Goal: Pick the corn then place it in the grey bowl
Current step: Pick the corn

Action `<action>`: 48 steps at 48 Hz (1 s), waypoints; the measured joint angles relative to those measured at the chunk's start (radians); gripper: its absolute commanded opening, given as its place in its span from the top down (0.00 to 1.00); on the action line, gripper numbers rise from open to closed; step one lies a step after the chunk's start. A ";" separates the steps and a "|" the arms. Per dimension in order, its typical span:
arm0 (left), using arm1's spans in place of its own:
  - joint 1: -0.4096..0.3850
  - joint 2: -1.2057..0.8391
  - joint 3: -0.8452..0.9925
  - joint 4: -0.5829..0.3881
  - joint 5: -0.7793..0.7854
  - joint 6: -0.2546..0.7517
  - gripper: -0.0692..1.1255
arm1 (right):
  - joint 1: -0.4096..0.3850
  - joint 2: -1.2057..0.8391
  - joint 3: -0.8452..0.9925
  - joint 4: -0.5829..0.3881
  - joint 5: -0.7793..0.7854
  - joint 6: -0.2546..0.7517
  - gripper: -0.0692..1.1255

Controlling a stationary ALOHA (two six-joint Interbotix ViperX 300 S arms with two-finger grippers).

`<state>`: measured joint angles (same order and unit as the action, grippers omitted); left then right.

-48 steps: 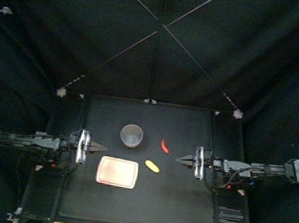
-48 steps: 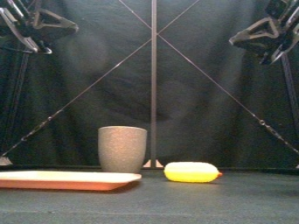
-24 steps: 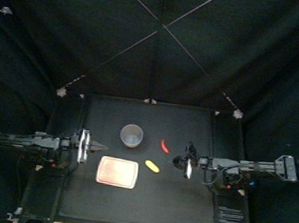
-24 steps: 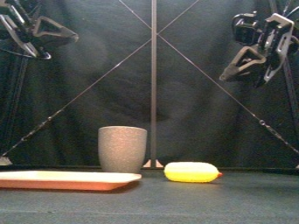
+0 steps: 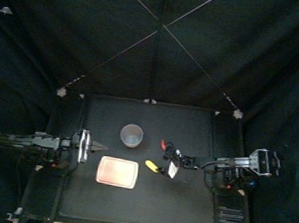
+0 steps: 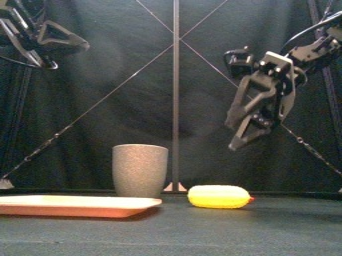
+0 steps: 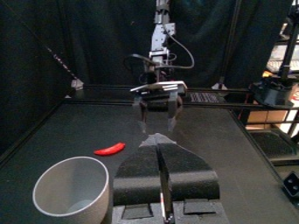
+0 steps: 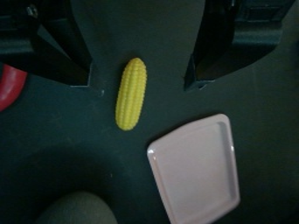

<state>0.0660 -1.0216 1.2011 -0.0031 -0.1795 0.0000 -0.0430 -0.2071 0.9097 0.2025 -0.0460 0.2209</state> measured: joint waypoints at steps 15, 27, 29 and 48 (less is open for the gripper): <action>0.000 0.000 0.006 0.000 0.008 0.000 0.97 | -0.005 0.207 -0.103 -0.021 0.063 -0.002 0.07; 0.000 0.000 0.012 0.000 0.008 -0.002 0.97 | 0.002 0.288 -0.190 -0.060 0.132 0.000 0.09; 0.000 0.000 0.012 0.002 0.008 0.000 0.97 | 0.003 0.298 -0.201 -0.060 0.140 -0.002 0.10; 0.000 0.000 0.015 0.000 0.008 0.000 0.97 | 0.006 0.334 -0.245 -0.060 0.158 0.000 0.52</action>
